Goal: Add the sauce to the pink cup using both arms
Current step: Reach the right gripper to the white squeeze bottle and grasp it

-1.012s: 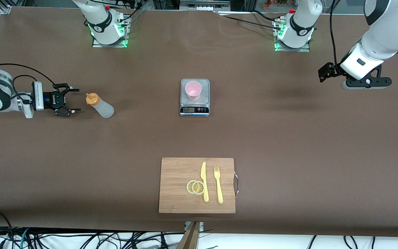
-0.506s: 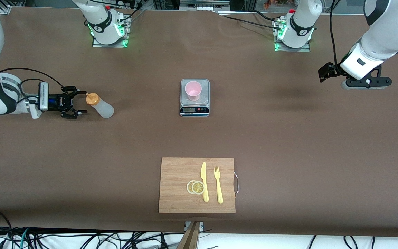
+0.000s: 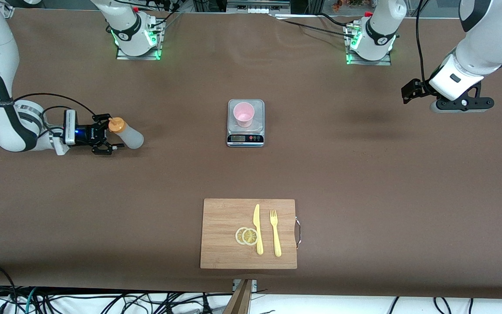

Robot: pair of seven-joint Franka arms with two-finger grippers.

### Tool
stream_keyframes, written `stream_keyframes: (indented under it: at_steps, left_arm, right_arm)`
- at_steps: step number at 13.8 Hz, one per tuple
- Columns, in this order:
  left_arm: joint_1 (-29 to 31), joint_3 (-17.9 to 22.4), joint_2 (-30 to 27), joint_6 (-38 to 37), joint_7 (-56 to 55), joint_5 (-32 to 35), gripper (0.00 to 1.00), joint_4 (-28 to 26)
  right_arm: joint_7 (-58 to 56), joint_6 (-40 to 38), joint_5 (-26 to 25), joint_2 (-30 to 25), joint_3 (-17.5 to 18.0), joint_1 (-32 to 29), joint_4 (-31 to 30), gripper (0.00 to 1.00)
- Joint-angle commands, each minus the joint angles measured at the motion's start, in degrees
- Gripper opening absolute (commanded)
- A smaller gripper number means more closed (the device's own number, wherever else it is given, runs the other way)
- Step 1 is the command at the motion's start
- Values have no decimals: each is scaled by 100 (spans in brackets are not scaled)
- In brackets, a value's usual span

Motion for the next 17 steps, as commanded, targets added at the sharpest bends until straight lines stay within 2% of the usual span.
stream_keyframes:
  at_steps: [1, 4, 5, 6, 7, 8, 9, 10, 11, 15, 17]
  left_arm:
    - [71, -73, 18, -130, 67, 105, 100, 122]
    - [71, -73, 18, -139, 84, 105, 100, 122]
    - [71, -73, 18, -139, 84, 105, 100, 122]
    - [71, -73, 18, -139, 84, 105, 100, 122]
    - [71, -73, 18, -139, 84, 105, 100, 122]
    - [71, -73, 18, -139, 84, 105, 100, 122]
    - [71, -73, 18, -139, 75, 105, 100, 122]
    - [71, -73, 18, -139, 75, 105, 100, 122]
    - [71, -73, 18, -139, 75, 105, 100, 122]
    - [71, -73, 18, -139, 84, 105, 100, 122]
    - [71, -73, 18, -139, 84, 105, 100, 122]
  right_arm:
    - [-79, 51, 162, 171, 12, 85, 1, 100]
    - [-79, 60, 223, 268, 12, 217, 1, 99]
    - [-79, 51, 258, 251, 12, 261, 27, 93]
    - [-70, 51, 276, 242, 12, 296, 88, 83]
    - [-9, 51, 294, 242, 20, 349, 193, 42]
    - [113, 77, 320, 224, 20, 410, 211, 28]
    - [184, 103, 338, 224, 20, 419, 246, 22]
    - [202, 121, 338, 215, 20, 472, 308, 6]
    - [202, 121, 338, 189, 20, 516, 378, 0]
    - [272, 384, 250, -30, -6, 788, 817, 0]
    - [997, 743, 250, -171, 12, 981, 932, 0]
